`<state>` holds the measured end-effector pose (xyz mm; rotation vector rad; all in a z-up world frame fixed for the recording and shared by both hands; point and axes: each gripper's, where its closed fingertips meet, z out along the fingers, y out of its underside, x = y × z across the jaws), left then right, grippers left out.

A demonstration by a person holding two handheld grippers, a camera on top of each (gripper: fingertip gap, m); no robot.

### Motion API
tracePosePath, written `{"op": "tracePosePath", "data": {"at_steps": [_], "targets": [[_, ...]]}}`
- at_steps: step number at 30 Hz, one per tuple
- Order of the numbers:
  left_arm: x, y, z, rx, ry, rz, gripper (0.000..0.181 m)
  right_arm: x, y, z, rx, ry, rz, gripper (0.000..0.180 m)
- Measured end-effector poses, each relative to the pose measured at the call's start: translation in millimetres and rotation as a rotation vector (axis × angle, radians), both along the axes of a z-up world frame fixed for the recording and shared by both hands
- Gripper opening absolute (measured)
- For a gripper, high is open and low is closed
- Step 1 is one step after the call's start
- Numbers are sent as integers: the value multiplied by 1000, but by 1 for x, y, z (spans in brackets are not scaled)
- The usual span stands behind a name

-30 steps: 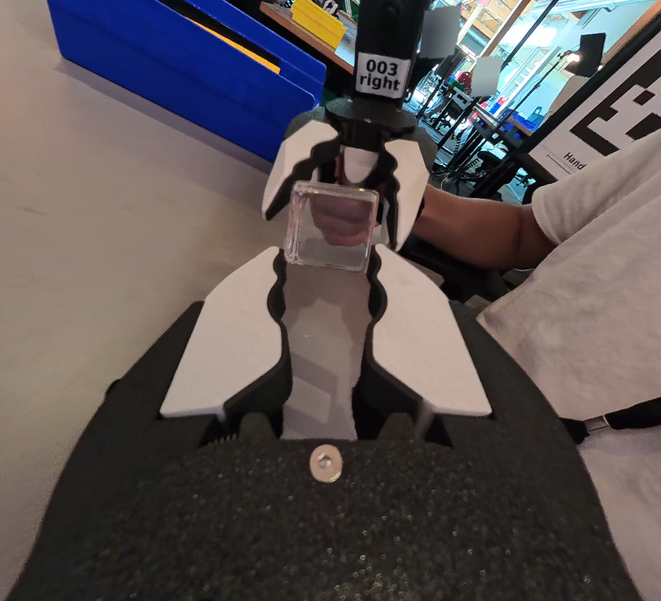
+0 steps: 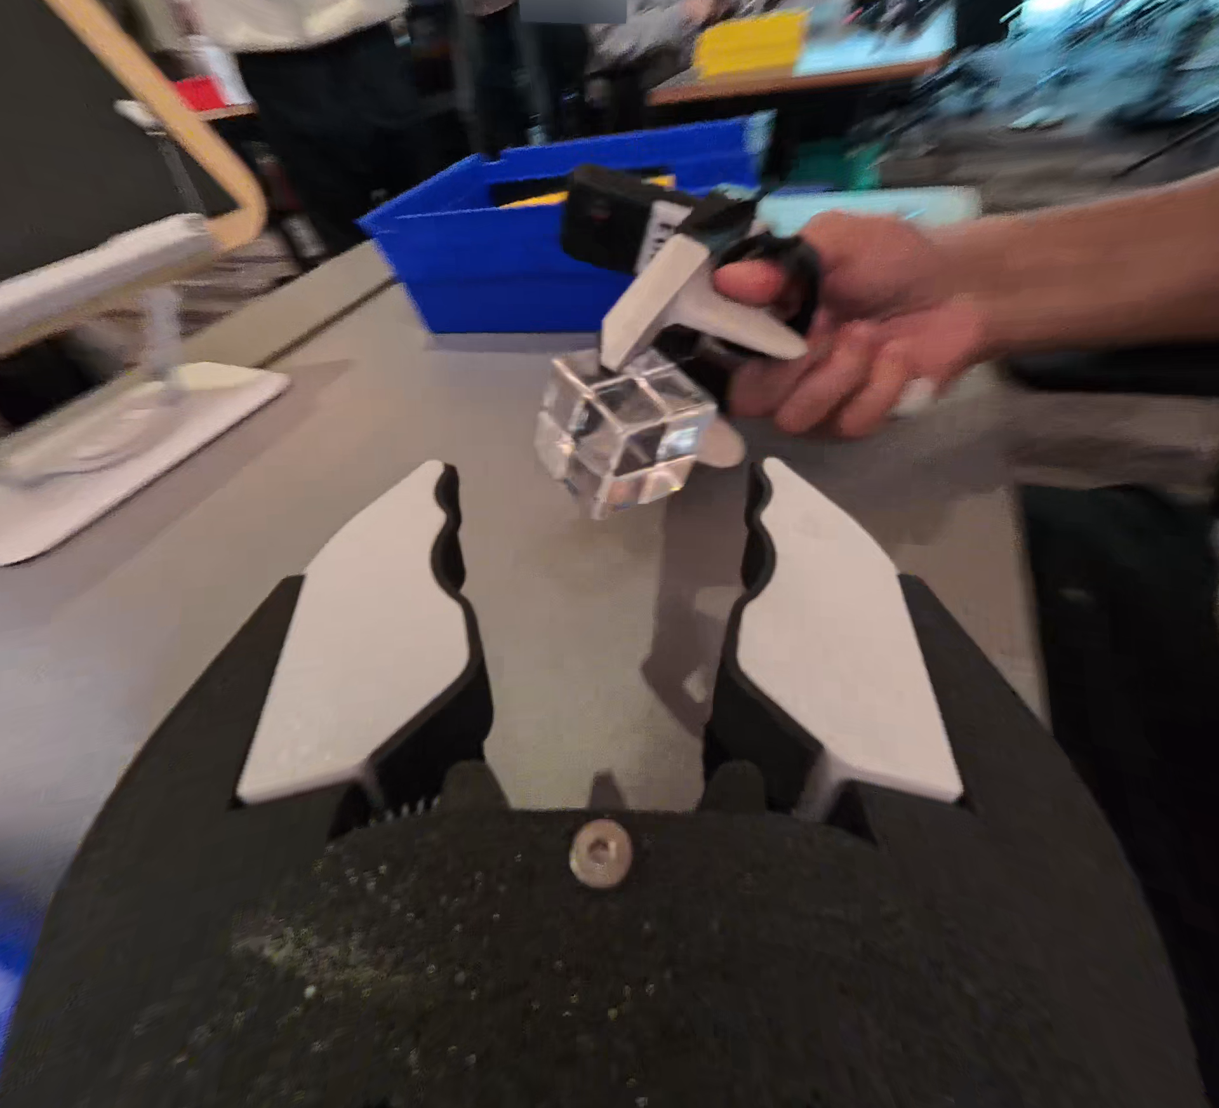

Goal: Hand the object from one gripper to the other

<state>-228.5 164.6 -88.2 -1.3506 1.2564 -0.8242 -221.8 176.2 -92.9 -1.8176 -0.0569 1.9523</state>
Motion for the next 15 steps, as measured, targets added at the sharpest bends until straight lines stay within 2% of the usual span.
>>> {"op": "tracePosePath", "data": {"at_steps": [2,5,12,15], "targets": [[0,8,-2,57,44,102,92,-3,2,4,-104,137,-28,43],[8,7,-9,57,87,136,103,-12,2,12,-214,313,-65,43],[10,4,-11,118,146,183,46,-25,-2,4,-315,422,-118,43],[9,5,-14,106,165,192,46,-25,-1,2,-286,376,-108,43]]}}
